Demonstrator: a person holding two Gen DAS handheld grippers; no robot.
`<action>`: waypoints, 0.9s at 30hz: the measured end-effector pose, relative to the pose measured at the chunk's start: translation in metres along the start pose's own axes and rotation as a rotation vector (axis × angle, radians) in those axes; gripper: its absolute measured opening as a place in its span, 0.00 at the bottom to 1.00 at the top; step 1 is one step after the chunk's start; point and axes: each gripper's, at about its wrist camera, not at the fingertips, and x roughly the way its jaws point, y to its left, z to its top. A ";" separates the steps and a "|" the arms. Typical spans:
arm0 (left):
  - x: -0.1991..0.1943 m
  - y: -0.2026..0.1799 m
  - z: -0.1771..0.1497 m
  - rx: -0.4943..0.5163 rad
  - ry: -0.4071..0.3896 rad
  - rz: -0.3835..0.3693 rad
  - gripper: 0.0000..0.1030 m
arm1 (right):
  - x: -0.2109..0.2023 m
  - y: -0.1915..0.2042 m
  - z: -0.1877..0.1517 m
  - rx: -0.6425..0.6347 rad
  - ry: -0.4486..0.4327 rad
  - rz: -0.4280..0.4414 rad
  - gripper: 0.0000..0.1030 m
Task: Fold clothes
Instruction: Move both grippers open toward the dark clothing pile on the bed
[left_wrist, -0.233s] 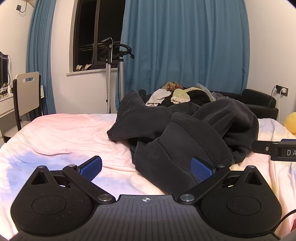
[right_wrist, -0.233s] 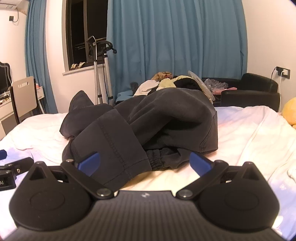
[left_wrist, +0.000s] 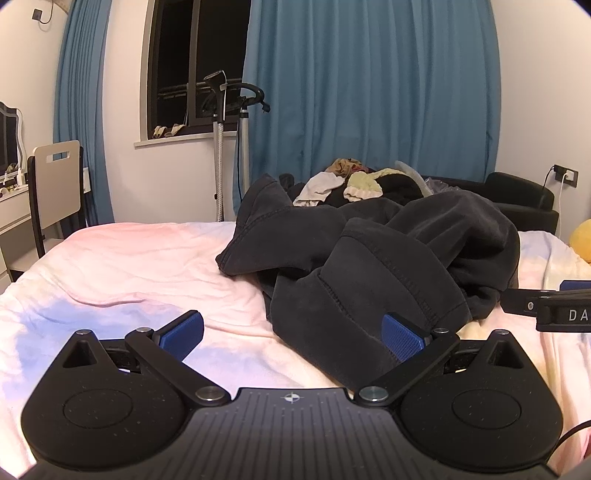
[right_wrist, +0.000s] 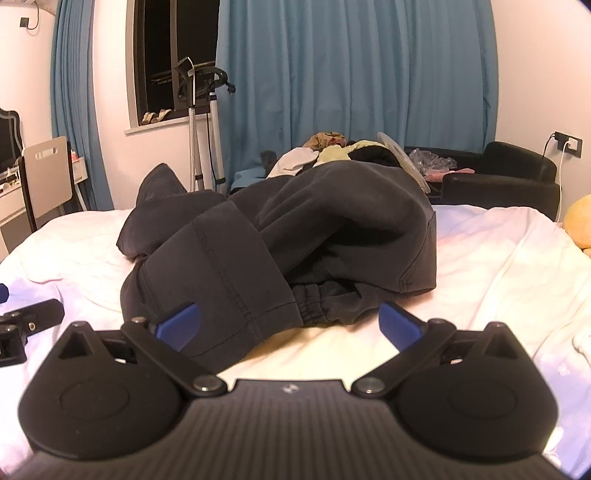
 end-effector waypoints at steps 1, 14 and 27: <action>0.001 0.000 0.000 0.001 0.004 0.002 1.00 | 0.000 0.000 -0.001 0.000 0.006 0.000 1.00; 0.010 0.002 -0.011 0.014 0.103 0.020 1.00 | 0.021 0.007 -0.012 0.003 0.166 0.010 1.00; 0.018 -0.004 -0.013 0.029 0.154 0.018 1.00 | 0.034 0.006 -0.022 0.019 0.258 0.010 1.00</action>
